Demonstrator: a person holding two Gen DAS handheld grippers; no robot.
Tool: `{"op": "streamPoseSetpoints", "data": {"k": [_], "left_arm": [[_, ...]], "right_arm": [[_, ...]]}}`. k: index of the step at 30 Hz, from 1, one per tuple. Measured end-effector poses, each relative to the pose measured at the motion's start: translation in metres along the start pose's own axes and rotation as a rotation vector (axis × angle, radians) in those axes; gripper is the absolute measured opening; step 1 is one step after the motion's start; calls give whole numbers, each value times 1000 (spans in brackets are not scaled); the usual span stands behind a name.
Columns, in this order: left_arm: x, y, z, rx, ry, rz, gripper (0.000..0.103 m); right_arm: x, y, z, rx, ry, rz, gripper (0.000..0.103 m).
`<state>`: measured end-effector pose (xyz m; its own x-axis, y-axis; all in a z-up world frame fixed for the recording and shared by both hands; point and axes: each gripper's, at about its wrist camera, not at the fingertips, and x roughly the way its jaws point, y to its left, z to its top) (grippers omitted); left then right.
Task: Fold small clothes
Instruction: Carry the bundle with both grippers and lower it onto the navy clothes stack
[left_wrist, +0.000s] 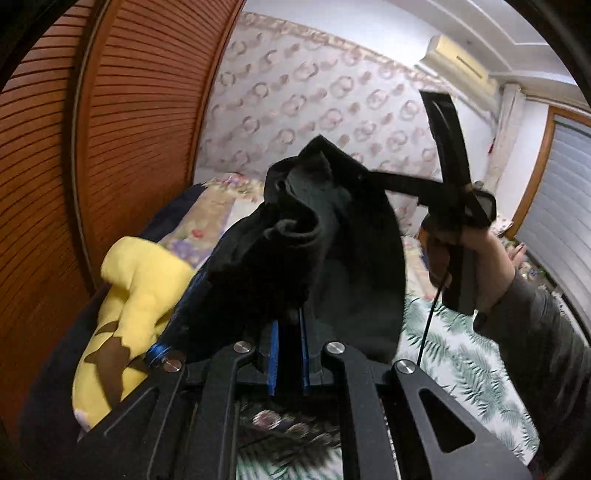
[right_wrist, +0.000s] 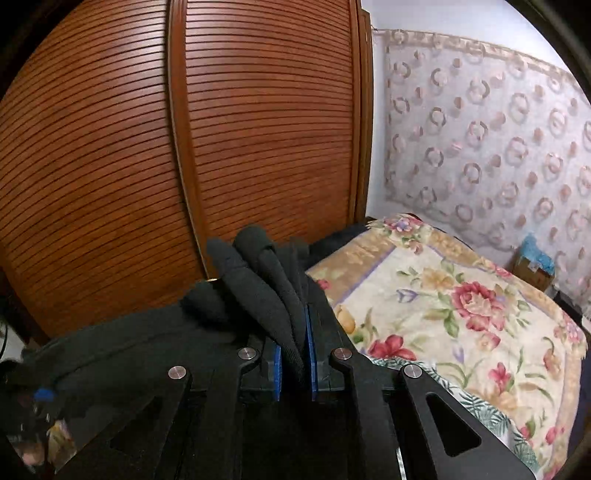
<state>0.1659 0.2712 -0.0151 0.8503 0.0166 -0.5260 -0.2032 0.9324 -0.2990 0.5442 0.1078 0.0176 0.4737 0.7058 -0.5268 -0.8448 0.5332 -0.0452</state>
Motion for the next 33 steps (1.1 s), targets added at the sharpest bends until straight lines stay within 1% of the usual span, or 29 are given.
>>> {"op": "streamPoseSetpoints", "data": {"k": [2, 3, 4, 5, 6, 7, 8, 9, 10, 11, 12, 13, 14, 16, 17, 20, 23, 25, 26, 27, 29, 31, 33], "left_arm": [[1, 1, -2, 6, 2, 28, 10], [-3, 1, -3, 7, 0, 32, 10], [-9, 1, -5, 8, -4, 35, 12], [-13, -1, -4, 10, -16, 39, 13], [-21, -3, -3, 16, -36, 36, 16], [-28, 0, -1, 26, -54, 35, 23], [-36, -3, 0, 45, -84, 42, 31], [-38, -4, 4, 58, -104, 55, 35], [-42, -6, 6, 73, -127, 69, 47], [-46, -10, 8, 90, -151, 75, 56], [-45, -12, 11, 102, -166, 71, 60], [-42, -14, 14, 112, -169, 63, 68], [-38, -16, 17, 122, -166, 55, 70], [-25, -18, 22, 151, -160, 41, 70], [-14, -17, 24, 162, -143, 57, 70], [13, -11, 27, 170, -76, 115, 70], [32, 2, 22, 169, -21, 184, 70], [36, 9, 16, 162, -5, 193, 70], [37, 11, 15, 158, 0, 195, 70], [37, 12, 15, 154, 2, 194, 70], [33, 13, 15, 154, -3, 197, 70], [28, 10, 17, 152, -11, 196, 70], [24, 7, 18, 155, -16, 198, 70]], "right_arm": [[10, -10, 1, 12, 7, -12, 13], [12, -15, 3, 18, 11, -20, 23], [12, -15, 4, 25, 11, -34, 28], [12, 3, 7, 31, -1, -54, 40], [6, 0, 8, 41, -26, -70, 46], [-4, 14, 8, 45, -54, -78, 46], [-12, 14, 6, 49, -80, -83, 47], [-18, 13, 7, 49, -97, -86, 47], [-24, 13, 6, 47, -109, -75, 47], [-32, 16, 3, 43, -119, -54, 47], [-36, 18, 1, 36, -126, -31, 47], [-39, 19, -3, 30, -130, -10, 47], [-42, 24, -11, 28, -133, 20, 47], [-40, 21, -17, 35, -118, 80, 47], [-31, 16, -22, 36, -94, 96, 47], [-1, 7, -28, 17, -35, 50, 47], [27, -8, -28, 33, -18, 11, 47], [41, -17, -27, 47, -8, -12, 47], [43, -16, -29, 66, -1, -7, 47], [59, -11, -24, 84, 8, 12, 47], [69, -11, -24, 103, 10, 19, 47], [71, -7, -22, 103, 0, 10, 47], [61, -1, -25, 109, -7, -2, 47]]}}
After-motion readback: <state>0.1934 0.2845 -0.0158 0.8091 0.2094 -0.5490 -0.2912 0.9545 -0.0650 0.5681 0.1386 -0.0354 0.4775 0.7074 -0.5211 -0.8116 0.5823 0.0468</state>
